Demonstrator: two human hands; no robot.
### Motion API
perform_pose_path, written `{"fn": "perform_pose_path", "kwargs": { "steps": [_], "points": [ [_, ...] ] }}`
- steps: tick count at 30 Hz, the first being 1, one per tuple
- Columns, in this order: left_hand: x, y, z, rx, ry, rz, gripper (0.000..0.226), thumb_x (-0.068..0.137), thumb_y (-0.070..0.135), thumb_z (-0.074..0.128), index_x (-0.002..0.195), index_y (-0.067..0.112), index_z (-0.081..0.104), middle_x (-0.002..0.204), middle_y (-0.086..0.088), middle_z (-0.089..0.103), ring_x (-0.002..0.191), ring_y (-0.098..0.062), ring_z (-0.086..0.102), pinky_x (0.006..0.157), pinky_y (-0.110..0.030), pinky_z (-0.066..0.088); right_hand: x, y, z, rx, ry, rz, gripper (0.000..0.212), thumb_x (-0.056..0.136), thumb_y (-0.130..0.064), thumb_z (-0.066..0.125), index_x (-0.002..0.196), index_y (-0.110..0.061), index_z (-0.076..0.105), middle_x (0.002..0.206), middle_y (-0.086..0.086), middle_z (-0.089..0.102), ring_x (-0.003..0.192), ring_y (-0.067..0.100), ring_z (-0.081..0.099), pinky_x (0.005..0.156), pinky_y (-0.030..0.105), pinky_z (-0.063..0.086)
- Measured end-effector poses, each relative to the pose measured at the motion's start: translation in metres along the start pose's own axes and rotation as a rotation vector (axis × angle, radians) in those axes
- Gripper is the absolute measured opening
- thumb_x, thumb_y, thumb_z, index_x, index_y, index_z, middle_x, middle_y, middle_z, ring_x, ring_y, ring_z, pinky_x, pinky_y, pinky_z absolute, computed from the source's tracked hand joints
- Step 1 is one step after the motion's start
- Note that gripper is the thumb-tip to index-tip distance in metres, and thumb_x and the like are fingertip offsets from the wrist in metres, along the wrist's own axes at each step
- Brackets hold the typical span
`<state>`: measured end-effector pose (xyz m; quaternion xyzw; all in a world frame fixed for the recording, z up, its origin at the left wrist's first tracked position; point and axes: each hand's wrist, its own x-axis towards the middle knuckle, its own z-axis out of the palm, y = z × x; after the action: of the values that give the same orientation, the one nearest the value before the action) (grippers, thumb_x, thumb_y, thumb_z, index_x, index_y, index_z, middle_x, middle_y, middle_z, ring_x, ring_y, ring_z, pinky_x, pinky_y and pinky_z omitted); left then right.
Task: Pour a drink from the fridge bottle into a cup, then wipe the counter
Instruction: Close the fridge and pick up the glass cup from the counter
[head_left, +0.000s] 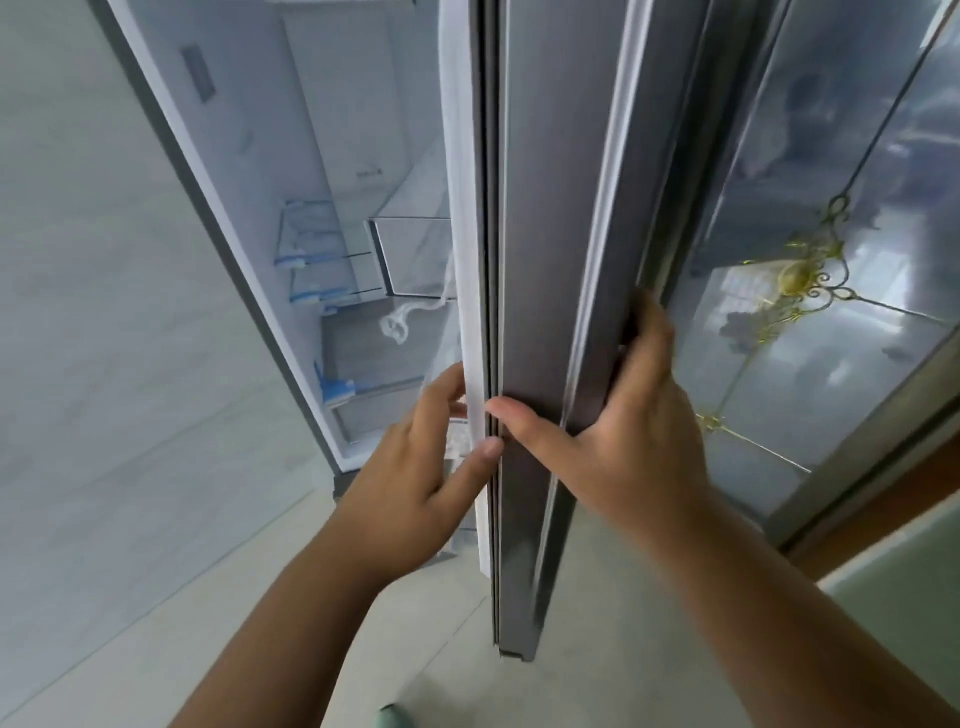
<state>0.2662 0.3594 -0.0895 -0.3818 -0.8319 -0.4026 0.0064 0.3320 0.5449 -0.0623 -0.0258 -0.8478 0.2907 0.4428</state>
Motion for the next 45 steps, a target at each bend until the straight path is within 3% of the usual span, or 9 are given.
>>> {"fn": "perform_pose_path", "kwargs": {
  "steps": [3,6,9,13,19,26,29,40,45],
  "points": [
    [-0.010,-0.017,-0.003,0.066,0.120,0.000,0.088,0.095,0.065,0.057,0.163,0.026,0.018,0.155,0.014,0.039,0.141,-0.007,0.043,0.113,-0.035,0.045,0.005,-0.009,0.020,0.038,-0.089,-0.038,0.111,0.083,-0.076,0.061,0.161,-0.007,0.021,0.145,0.011,0.050,0.121,0.019,0.062,0.094,0.012,0.050],
    [-0.014,-0.032,-0.011,0.145,0.301,0.045,0.087,0.092,0.051,0.070,0.157,0.010,0.031,0.148,-0.001,0.040,0.131,-0.019,0.049,0.106,-0.035,0.050,0.011,-0.021,0.037,0.066,-0.179,-0.056,0.111,0.085,-0.072,0.064,0.165,-0.013,0.013,0.144,0.010,0.048,0.119,0.021,0.065,0.087,0.037,0.064],
    [-0.021,-0.042,-0.029,0.128,0.422,0.035,0.072,0.087,0.041,0.074,0.146,0.019,0.039,0.127,0.004,0.048,0.107,-0.016,0.059,0.089,-0.023,0.052,0.015,-0.036,0.058,0.097,-0.207,-0.096,0.111,0.085,-0.065,0.070,0.164,-0.014,0.011,0.147,0.011,0.046,0.122,0.020,0.061,0.091,0.032,0.061],
    [-0.028,-0.056,-0.053,0.058,0.473,-0.080,0.060,0.086,0.021,0.078,0.130,0.028,0.039,0.107,0.005,0.055,0.091,-0.013,0.065,0.073,-0.025,0.058,0.024,-0.056,0.091,0.103,-0.240,-0.120,0.109,0.081,-0.072,0.063,0.161,-0.025,0.007,0.141,0.015,0.048,0.110,0.028,0.066,0.081,0.043,0.065],
    [-0.022,-0.101,-0.087,0.220,0.415,-0.184,0.058,0.084,0.057,0.077,0.122,0.026,0.045,0.123,0.013,0.038,0.094,-0.005,0.061,0.080,-0.010,0.054,0.047,-0.066,0.140,0.070,-0.350,-0.181,0.103,0.091,-0.070,0.051,0.166,-0.019,0.002,0.130,0.005,0.050,0.101,0.010,0.058,0.073,0.035,0.064],
    [0.012,-0.156,-0.142,0.285,0.395,-0.316,0.031,0.101,0.045,0.061,0.121,0.022,0.053,0.115,0.007,0.057,0.095,-0.013,0.067,0.085,-0.035,0.061,0.087,-0.074,0.193,-0.116,-0.268,-0.229,0.049,0.098,-0.037,0.061,0.146,-0.027,0.057,0.161,-0.009,0.038,0.135,0.013,0.053,0.078,0.027,0.058],
    [0.033,-0.190,-0.170,0.280,0.372,-0.343,0.029,0.102,0.041,0.061,0.122,0.020,0.054,0.114,0.002,0.062,0.094,-0.017,0.066,0.082,-0.033,0.056,0.101,-0.080,0.222,-0.229,-0.319,-0.195,0.056,0.098,-0.037,0.058,0.153,-0.031,0.049,0.170,-0.016,0.024,0.144,0.012,0.046,0.078,0.024,0.048],
    [0.101,-0.280,-0.226,0.269,0.291,-0.277,0.024,0.102,0.031,0.061,0.117,0.015,0.052,0.114,-0.005,0.060,0.093,-0.029,0.066,0.076,-0.038,0.050,0.125,-0.091,0.309,-0.371,-0.450,-0.052,0.060,0.100,-0.038,0.056,0.158,-0.027,0.042,0.174,-0.017,-0.004,0.148,0.013,0.042,0.085,0.036,0.059],
    [0.128,-0.305,-0.243,0.269,0.243,-0.256,0.023,0.103,0.029,0.059,0.118,0.013,0.052,0.114,-0.007,0.059,0.094,-0.031,0.065,0.077,-0.037,0.046,0.135,-0.094,0.336,-0.440,-0.543,0.049,0.067,0.101,-0.040,0.054,0.162,-0.029,0.031,0.173,-0.017,-0.010,0.139,0.015,0.052,0.074,0.028,0.045]
  ]
}}
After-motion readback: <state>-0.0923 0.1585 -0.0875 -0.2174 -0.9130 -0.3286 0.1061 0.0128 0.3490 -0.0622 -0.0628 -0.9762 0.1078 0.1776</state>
